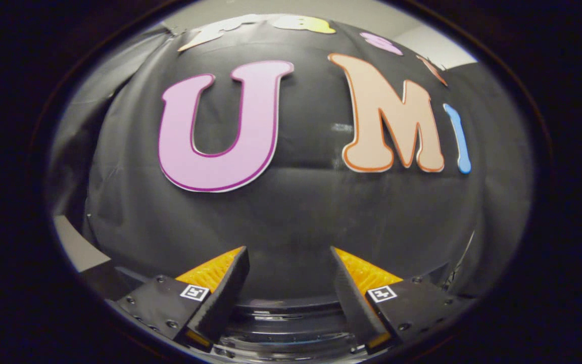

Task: Put the clothes into the washing machine and then close the washing machine lid.

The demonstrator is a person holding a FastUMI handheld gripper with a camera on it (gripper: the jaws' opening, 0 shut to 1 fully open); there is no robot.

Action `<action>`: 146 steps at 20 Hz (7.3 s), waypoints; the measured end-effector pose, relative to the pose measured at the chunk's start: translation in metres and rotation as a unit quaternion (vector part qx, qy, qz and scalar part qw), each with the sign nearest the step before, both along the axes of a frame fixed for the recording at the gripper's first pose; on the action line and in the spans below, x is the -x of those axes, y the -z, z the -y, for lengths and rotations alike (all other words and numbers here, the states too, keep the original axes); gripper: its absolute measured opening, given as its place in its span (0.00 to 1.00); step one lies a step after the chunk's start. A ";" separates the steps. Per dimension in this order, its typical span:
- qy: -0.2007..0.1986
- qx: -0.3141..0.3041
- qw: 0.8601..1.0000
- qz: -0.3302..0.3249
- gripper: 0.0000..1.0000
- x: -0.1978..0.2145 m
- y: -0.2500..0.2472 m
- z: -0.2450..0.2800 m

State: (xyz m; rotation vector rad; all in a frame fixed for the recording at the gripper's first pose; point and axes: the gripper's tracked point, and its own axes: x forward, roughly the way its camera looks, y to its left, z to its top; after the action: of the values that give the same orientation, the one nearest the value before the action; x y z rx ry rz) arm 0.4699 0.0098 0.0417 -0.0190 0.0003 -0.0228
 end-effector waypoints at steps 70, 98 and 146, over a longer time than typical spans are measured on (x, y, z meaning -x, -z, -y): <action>-0.007 0.005 1.000 -0.013 0.97 0.146 0.032 0.013; -0.023 -0.007 0.996 -0.081 0.97 0.286 0.089 0.022; -0.104 0.021 0.993 0.061 0.97 0.492 -0.020 -0.003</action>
State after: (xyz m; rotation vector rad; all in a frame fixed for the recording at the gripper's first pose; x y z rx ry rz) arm -0.0222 0.0126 0.0617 -0.0604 -0.1247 0.1838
